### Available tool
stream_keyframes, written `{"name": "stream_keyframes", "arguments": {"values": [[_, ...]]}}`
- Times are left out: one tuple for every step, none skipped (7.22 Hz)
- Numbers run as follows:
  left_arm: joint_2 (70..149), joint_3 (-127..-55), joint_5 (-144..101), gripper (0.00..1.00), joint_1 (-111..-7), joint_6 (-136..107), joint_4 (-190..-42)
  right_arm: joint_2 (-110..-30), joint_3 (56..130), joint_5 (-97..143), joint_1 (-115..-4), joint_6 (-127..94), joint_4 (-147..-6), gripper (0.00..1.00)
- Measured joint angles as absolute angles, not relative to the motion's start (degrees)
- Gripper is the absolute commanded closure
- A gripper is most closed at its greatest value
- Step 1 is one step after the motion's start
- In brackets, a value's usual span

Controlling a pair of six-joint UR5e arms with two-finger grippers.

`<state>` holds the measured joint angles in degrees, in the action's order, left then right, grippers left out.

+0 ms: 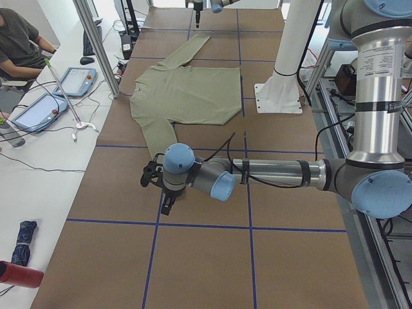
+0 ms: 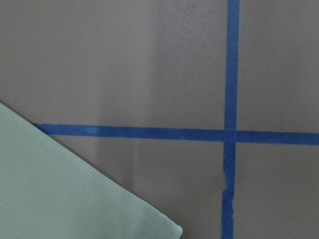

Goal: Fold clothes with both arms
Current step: 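Lower the right gripper onto the sleeve cuff nearest it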

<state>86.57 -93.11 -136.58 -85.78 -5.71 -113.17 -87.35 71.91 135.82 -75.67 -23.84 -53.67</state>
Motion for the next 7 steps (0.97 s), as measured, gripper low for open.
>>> {"name": "stream_keyframes", "arguments": {"values": [[86.6,-93.1,-136.6,0.0,-85.8,-5.7,-113.1,-86.9,70.8,135.8,-74.8,-24.5,-53.5,0.03],[86.6,-93.1,-136.6,0.0,-85.8,-5.7,-113.1,-86.5,70.3,135.8,-73.8,-25.5,-53.4,0.05],[86.6,-93.1,-136.6,0.0,-85.8,-5.7,-113.2,-86.4,70.0,135.7,-72.9,-26.6,-53.4,0.11],[86.6,-93.1,-136.6,0.0,-85.8,-5.7,-113.2,-86.3,69.7,135.4,-72.1,-27.8,-53.4,0.16],[86.6,-93.1,-136.6,0.0,-85.8,-5.7,-113.1,-86.0,69.0,135.2,-71.6,-28.4,-53.4,0.39],[86.5,-93.1,-136.6,0.0,-85.8,-5.7,-113.1,-85.4,68.0,135.1,-71.3,-28.7,-53.4,0.84],[86.5,-93.1,-136.6,0.0,-85.8,-5.7,-113.1,-84.9,67.5,135.1,-71.2,-28.8,-53.4,1.0]]}}
